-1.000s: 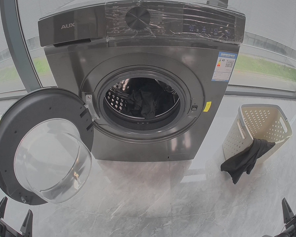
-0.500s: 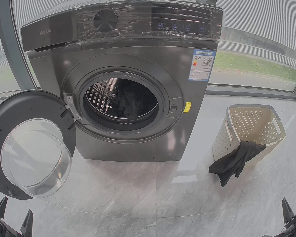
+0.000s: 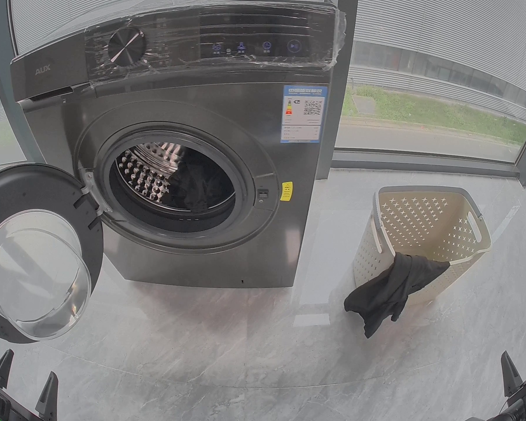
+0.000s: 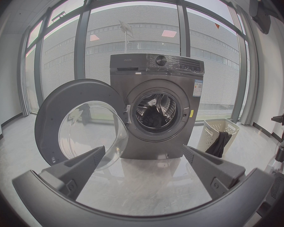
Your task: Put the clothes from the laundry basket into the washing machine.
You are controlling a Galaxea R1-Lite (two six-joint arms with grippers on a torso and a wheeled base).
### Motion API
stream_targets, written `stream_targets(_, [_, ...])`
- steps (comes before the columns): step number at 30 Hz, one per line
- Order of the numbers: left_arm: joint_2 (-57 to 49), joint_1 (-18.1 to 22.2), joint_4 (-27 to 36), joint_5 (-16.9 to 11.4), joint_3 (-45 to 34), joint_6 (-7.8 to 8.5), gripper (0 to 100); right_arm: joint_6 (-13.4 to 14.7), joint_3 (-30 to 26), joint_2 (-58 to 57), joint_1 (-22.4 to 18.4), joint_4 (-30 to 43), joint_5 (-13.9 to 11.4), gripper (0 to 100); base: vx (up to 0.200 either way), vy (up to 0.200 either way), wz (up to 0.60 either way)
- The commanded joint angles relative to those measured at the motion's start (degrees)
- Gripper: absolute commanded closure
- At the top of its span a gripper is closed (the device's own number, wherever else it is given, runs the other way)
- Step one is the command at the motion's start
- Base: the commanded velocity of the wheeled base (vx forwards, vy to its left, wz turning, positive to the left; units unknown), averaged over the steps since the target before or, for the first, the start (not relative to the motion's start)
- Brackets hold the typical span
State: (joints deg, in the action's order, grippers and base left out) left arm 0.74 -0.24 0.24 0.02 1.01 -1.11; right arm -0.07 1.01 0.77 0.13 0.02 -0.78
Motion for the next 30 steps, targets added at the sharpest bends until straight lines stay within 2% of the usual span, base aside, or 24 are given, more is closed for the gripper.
stream_targets(1, [-0.57,-0.02,0.02,0.06,-0.75,-0.03,0,-0.01,-0.92,-0.77,0.04,-0.02,-0.01,0,0.000,-0.200,0.00])
stream_targets(16, [-0.66,-0.02,-0.16,0.24,-0.84,-0.12,0,-0.01,-0.92,-0.77,0.04,-0.11,-0.01,0,0.000,-0.200,0.00])
stream_targets(30, [-0.66,-0.02,-0.16,0.33,-0.84,-0.03,0,0.16,-0.92,-0.77,0.13,-0.02,0.16,0,0.000,0.000,0.00])
